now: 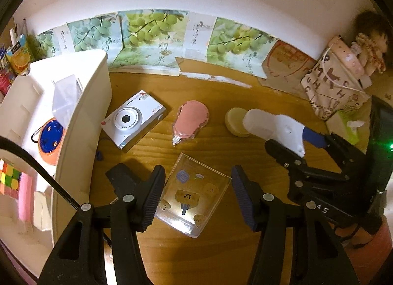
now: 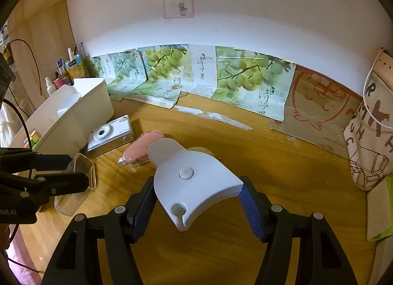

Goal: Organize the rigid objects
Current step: 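Lift the clear box and white holder and carry them toward the tray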

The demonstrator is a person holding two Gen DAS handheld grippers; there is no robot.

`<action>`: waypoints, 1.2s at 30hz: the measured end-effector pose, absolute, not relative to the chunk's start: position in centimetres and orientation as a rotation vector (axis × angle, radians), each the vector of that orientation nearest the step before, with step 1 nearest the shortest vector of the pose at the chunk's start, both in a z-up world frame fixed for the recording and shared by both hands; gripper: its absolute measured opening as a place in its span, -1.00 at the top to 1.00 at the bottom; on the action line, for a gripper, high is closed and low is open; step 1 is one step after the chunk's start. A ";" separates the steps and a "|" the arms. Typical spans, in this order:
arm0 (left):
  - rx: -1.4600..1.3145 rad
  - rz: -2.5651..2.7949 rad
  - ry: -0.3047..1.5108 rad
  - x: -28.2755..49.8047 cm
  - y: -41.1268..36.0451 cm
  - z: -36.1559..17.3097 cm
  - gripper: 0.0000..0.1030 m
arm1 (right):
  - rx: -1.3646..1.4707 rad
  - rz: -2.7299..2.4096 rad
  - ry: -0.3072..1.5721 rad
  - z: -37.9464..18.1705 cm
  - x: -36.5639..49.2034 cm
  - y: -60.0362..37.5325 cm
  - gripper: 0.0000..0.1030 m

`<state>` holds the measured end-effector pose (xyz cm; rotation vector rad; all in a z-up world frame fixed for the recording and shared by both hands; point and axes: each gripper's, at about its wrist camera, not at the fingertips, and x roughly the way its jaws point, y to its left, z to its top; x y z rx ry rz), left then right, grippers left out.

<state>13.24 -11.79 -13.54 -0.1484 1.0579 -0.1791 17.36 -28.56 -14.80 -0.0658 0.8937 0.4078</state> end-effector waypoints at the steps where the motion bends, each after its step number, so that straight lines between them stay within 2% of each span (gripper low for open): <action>1: -0.150 -0.181 1.053 12.9 -11.8 -13.2 -0.16 | -0.064 0.410 0.898 -14.5 17.0 -28.5 -0.29; 14: -0.214 -0.169 0.987 7.8 -10.6 -9.9 -0.16 | -0.095 0.474 0.894 -12.0 13.2 -27.2 -0.29; 24: -0.267 -0.156 0.868 3.3 -8.3 -7.9 -0.16 | -0.122 0.512 0.878 -10.9 10.1 -26.2 -0.29; 36: -0.302 -0.166 0.808 1.4 -3.8 -6.1 -0.16 | -0.128 0.565 0.835 -8.6 7.4 -22.9 -0.29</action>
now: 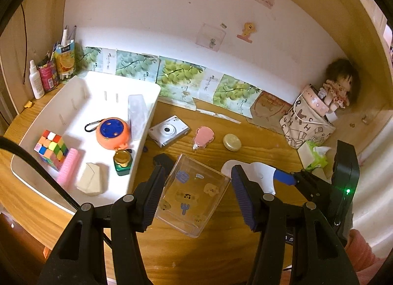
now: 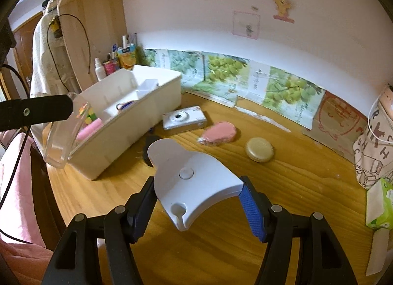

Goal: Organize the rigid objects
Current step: 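Lift the clear box and white holder and carry them toward the tray, then lower the clear box into the tray with the left tool while the right tool carries the holder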

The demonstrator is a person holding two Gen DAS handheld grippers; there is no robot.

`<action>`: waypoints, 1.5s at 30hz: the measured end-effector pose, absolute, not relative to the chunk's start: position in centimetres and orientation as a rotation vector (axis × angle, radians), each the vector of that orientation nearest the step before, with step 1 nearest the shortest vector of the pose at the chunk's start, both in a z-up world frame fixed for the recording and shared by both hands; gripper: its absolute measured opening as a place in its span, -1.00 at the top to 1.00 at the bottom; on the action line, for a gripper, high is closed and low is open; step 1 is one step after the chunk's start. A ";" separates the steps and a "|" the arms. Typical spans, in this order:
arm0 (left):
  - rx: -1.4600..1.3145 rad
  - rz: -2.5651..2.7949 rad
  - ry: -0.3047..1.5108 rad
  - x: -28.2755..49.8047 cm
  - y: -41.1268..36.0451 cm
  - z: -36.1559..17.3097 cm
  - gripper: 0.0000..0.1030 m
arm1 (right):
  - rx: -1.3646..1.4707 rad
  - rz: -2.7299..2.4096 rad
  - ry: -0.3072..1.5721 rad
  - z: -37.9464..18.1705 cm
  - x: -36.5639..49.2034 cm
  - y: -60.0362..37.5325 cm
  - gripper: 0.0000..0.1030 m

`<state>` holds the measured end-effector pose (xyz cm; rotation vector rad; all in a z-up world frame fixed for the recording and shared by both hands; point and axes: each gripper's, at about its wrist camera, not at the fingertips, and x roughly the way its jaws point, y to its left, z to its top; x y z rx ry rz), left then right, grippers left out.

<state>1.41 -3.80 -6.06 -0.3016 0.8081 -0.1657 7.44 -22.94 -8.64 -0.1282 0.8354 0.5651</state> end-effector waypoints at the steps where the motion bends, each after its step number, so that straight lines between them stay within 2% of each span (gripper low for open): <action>1: -0.300 -0.169 0.805 1.3 -3.3 -5.9 -0.16 | -0.125 0.572 0.828 -8.3 7.2 -22.4 -0.29; 17: -0.213 -0.218 0.753 2.5 4.7 -3.5 -0.16 | -0.069 0.547 0.751 -4.7 6.1 -13.4 -0.29; 23: -0.177 -0.235 0.757 4.1 7.9 -3.7 -0.16 | -0.030 0.518 0.702 -3.8 6.5 -10.8 -0.20; 26: -0.173 -0.214 0.758 5.2 9.8 -4.0 -0.16 | -0.025 0.504 0.709 -3.9 6.8 -9.4 0.03; 34: -0.145 -0.247 0.771 7.4 12.9 -4.7 -0.16 | 0.010 0.392 0.726 -4.5 6.9 -8.8 0.03; 41: -0.142 -0.280 0.795 8.6 14.1 -5.5 -0.16 | 0.047 0.254 0.801 -6.0 5.9 -10.0 0.01; 45: -0.127 -0.294 0.804 9.0 14.3 -5.8 -0.16 | 0.091 0.178 0.878 -7.6 5.3 -11.0 -0.30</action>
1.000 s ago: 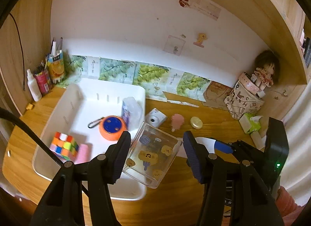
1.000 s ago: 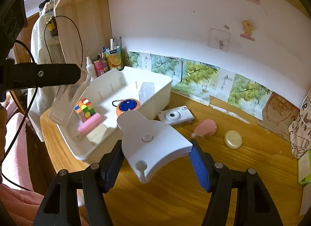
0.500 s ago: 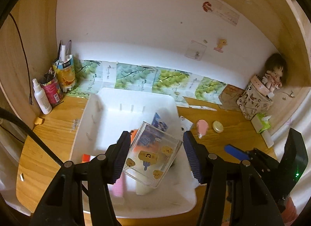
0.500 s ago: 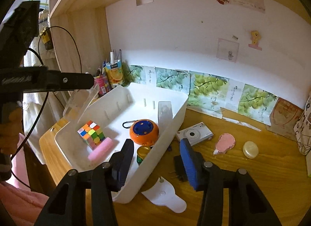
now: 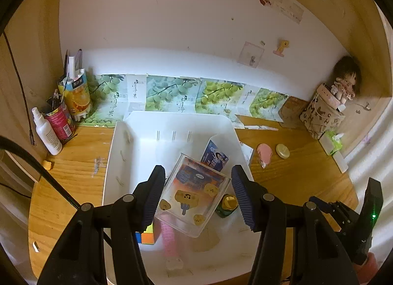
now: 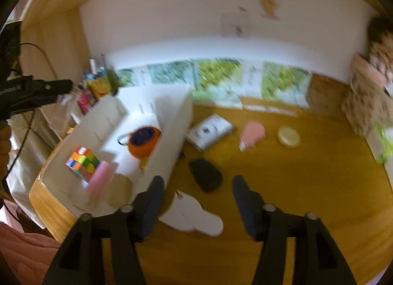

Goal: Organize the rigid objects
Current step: 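Lower the clear box into the tray with the left tool while the right tool carries the holder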

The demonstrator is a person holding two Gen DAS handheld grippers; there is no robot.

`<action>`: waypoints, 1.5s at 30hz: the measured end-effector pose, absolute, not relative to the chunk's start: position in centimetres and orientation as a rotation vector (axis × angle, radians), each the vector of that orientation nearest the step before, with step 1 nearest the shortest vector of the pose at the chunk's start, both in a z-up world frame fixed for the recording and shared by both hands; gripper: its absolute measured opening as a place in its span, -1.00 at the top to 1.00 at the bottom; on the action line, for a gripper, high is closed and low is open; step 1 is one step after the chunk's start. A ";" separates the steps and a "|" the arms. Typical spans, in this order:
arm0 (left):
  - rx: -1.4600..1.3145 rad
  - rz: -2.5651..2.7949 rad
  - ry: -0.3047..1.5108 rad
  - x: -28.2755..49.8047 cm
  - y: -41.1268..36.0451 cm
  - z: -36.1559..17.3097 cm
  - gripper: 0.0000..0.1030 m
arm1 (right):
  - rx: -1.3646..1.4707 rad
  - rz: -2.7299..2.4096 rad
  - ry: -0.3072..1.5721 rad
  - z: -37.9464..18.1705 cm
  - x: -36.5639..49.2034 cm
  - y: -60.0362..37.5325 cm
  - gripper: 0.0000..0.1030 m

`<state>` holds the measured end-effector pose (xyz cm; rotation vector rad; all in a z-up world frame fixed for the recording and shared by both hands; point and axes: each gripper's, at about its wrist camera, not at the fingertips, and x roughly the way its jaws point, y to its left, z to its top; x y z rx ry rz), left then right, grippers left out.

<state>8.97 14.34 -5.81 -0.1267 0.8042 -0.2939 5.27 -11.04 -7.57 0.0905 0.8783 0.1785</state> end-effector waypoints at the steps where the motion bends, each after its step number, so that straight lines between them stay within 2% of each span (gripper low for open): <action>1: -0.124 -0.295 0.804 9.0 14.4 -5.9 -0.16 | 0.100 0.167 0.891 -7.9 5.1 -11.2 -0.31; 9: -0.122 -0.301 0.828 9.6 14.7 -6.4 -0.16 | 0.123 0.122 0.981 -10.5 4.5 -11.8 -0.57; 17: -0.102 -0.292 0.845 10.0 14.6 -6.6 -0.16 | 0.059 0.195 1.021 -12.9 5.1 -10.8 -0.57; 28: -0.094 -0.264 0.859 10.3 14.4 -6.7 -0.16 | -0.122 0.349 0.941 -14.5 6.0 -8.5 -0.60; 45: -0.065 -0.192 0.944 10.9 13.7 -8.0 -0.17 | -0.192 0.541 0.943 -16.1 7.9 -7.3 -0.59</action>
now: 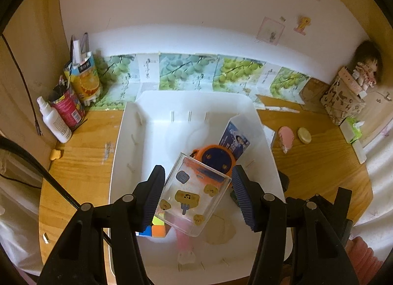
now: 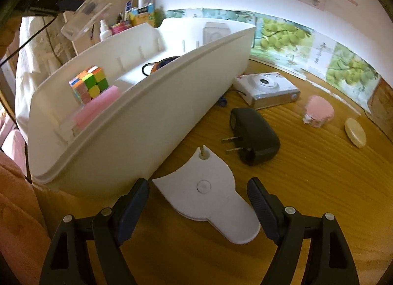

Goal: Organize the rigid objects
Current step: 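Lower the clear box into the tray with the left tool while the right tool carries the holder, then open the left tool over the tray while the right tool lowers the white holder in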

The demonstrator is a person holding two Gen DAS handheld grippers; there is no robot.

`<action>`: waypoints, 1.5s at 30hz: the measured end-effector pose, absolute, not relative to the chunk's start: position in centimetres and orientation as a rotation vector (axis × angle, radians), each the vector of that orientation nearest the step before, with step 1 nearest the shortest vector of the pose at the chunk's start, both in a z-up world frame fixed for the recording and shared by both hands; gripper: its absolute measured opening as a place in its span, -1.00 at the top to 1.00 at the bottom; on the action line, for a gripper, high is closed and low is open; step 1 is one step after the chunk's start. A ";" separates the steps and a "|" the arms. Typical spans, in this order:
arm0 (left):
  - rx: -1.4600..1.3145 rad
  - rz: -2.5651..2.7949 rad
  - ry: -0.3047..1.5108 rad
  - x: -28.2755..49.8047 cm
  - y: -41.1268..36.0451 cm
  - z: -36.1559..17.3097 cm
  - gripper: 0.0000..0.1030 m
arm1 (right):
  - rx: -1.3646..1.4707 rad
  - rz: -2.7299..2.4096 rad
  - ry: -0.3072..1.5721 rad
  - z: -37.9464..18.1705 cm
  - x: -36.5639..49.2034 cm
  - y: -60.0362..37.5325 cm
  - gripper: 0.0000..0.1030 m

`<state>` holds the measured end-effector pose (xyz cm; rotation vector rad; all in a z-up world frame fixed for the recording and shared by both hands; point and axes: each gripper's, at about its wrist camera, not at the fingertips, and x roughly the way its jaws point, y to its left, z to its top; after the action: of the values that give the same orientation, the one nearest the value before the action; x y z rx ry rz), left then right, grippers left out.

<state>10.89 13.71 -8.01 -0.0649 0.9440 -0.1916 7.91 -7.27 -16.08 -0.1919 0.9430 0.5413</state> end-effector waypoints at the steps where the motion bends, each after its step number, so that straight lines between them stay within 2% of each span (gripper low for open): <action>1: -0.063 -0.188 0.949 10.9 13.6 -8.1 -0.18 | -0.207 0.545 0.942 -16.1 7.9 -7.2 -0.58; 3: -0.062 -0.181 0.958 10.9 13.5 -8.3 -0.18 | -0.221 0.547 0.947 -16.3 8.0 -7.2 -0.44; 6: -0.063 -0.173 0.965 11.0 13.4 -8.5 -0.19 | -0.228 0.552 0.950 -16.4 8.0 -7.2 -0.35; 10: -0.071 -0.168 0.968 11.2 13.4 -8.4 -0.44 | -0.222 0.543 0.951 -16.3 8.0 -7.2 -0.22; 31: -0.051 -0.224 0.951 10.0 14.3 -8.3 -0.48 | -0.141 0.395 0.983 -15.9 6.5 -8.3 -0.21; 45: -0.077 -0.267 0.918 8.8 15.7 -7.9 -0.48 | -0.068 0.241 0.894 -12.0 5.4 -9.9 -0.21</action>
<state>8.79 15.75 -7.95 -0.0770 0.9178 -0.2665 5.43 -9.87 -11.97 -0.0681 0.8940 0.2406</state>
